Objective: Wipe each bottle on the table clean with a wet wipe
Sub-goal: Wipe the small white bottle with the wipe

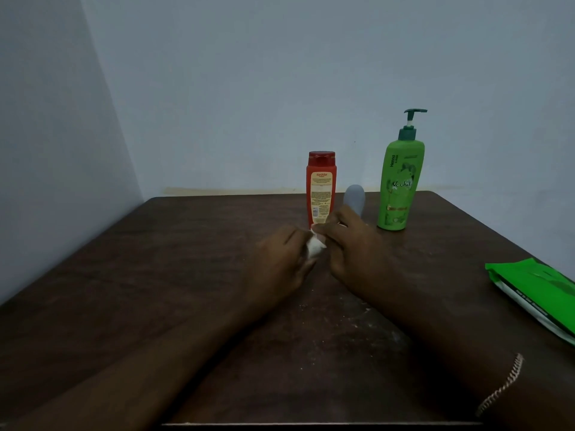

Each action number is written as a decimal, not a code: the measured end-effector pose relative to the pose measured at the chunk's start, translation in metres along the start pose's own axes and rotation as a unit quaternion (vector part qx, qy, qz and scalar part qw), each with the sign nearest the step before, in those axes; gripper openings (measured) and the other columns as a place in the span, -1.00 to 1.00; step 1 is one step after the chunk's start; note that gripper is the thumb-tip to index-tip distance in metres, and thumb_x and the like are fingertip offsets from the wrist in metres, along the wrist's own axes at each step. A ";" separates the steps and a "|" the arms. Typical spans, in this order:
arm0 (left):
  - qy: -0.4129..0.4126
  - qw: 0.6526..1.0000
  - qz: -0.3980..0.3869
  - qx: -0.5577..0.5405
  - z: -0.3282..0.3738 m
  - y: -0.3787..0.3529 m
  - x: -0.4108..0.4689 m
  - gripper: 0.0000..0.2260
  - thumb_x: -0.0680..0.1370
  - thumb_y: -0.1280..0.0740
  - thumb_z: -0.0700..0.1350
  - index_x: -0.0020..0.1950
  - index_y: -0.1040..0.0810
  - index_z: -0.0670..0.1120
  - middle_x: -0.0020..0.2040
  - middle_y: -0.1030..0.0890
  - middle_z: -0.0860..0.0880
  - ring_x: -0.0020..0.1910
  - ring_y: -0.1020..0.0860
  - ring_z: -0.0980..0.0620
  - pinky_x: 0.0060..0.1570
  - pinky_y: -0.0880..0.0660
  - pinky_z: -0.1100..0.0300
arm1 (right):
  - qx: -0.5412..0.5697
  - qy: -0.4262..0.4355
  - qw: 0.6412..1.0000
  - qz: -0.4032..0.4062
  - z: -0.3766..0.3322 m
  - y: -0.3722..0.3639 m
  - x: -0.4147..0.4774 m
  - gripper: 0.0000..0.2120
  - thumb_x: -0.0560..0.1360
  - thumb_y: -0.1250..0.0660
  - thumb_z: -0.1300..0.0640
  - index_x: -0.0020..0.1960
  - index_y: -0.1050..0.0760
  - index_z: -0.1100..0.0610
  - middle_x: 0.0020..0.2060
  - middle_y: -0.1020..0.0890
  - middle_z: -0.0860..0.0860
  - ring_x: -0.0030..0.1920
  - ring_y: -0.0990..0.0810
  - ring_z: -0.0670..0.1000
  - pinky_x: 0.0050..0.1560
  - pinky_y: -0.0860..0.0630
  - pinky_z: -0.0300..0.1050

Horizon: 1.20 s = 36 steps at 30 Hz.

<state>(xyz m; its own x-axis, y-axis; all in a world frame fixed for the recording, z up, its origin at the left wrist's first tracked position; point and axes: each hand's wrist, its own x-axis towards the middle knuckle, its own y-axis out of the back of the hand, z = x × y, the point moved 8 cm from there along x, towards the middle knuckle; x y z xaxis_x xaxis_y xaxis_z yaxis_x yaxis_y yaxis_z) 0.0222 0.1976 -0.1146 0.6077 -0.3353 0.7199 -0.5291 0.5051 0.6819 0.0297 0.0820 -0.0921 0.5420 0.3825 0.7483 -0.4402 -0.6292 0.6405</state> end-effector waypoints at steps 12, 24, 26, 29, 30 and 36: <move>-0.180 0.965 0.000 0.192 0.019 0.010 -0.007 -0.49 0.37 -0.61 -0.13 0.25 -0.59 -0.25 0.09 -0.65 -0.21 -0.02 -0.63 -0.09 -0.13 -0.59 0.12 | 0.044 -0.084 0.995 0.009 0.042 0.013 0.003 -0.82 0.51 -0.32 0.30 0.04 -0.64 0.15 -0.15 -0.47 -0.04 -0.16 -0.42 -0.16 -0.17 -0.31 -0.37; -0.085 0.991 0.037 0.098 0.008 0.028 -0.001 -0.58 0.47 -0.45 -0.09 0.27 -0.57 -0.25 0.11 -0.64 -0.22 0.02 -0.64 -0.11 -0.04 -0.60 0.11 | 0.245 -0.236 0.938 0.068 0.084 0.019 -0.006 -0.83 0.58 -0.29 0.23 -0.01 -0.64 0.06 -0.12 -0.67 0.01 -0.18 -0.59 -0.06 -0.14 -0.54 -0.04; -0.068 0.994 0.040 0.080 0.006 0.030 0.000 -0.58 0.48 -0.42 -0.07 0.27 -0.57 -0.25 0.12 -0.65 -0.22 0.03 -0.64 -0.11 -0.02 -0.57 0.15 | 0.283 -0.256 0.921 0.072 0.088 0.016 -0.007 -0.82 0.58 -0.29 0.21 -0.03 -0.65 0.03 -0.17 -0.70 0.05 -0.24 -0.61 -0.03 -0.16 -0.58 0.01; -0.045 0.996 0.043 0.059 0.004 0.028 0.000 -0.58 0.47 -0.45 -0.07 0.26 -0.58 -0.24 0.11 -0.66 -0.20 0.03 -0.65 -0.10 0.00 -0.57 0.16 | 0.337 -0.280 0.896 0.073 0.091 0.009 -0.008 -0.81 0.59 -0.29 0.19 -0.08 -0.65 0.00 -0.19 -0.69 0.06 -0.26 -0.62 -0.04 -0.18 -0.62 -0.03; -0.035 0.997 0.045 0.051 0.002 0.028 0.000 -0.58 0.46 -0.47 -0.07 0.26 -0.58 -0.23 0.12 -0.66 -0.19 0.04 -0.65 -0.09 0.00 -0.59 0.15 | 0.351 -0.290 0.887 0.075 0.093 0.006 -0.009 -0.82 0.59 -0.29 0.19 -0.09 -0.64 0.03 -0.21 -0.68 0.08 -0.28 -0.60 -0.05 -0.19 -0.61 -0.06; 0.021 0.996 0.079 0.018 -0.005 0.032 0.003 -0.61 0.51 -0.42 0.03 0.22 -0.59 -0.20 0.05 -0.65 -0.12 -0.04 -0.56 0.11 -0.09 -0.43 0.36 | 0.388 -0.305 0.868 0.048 0.081 -0.012 -0.013 -0.86 0.58 -0.31 0.21 -0.03 -0.65 0.18 -0.32 -0.65 0.07 -0.31 -0.61 -0.02 -0.18 -0.63 -0.01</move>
<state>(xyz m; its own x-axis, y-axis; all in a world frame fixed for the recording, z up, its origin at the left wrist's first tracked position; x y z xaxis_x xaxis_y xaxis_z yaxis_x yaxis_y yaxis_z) 0.0102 0.2171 -0.0910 0.5390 -0.2188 0.8134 -0.6407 0.5204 0.5645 0.0859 0.0292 -0.1237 0.9121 0.0227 0.4093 -0.0176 -0.9954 0.0943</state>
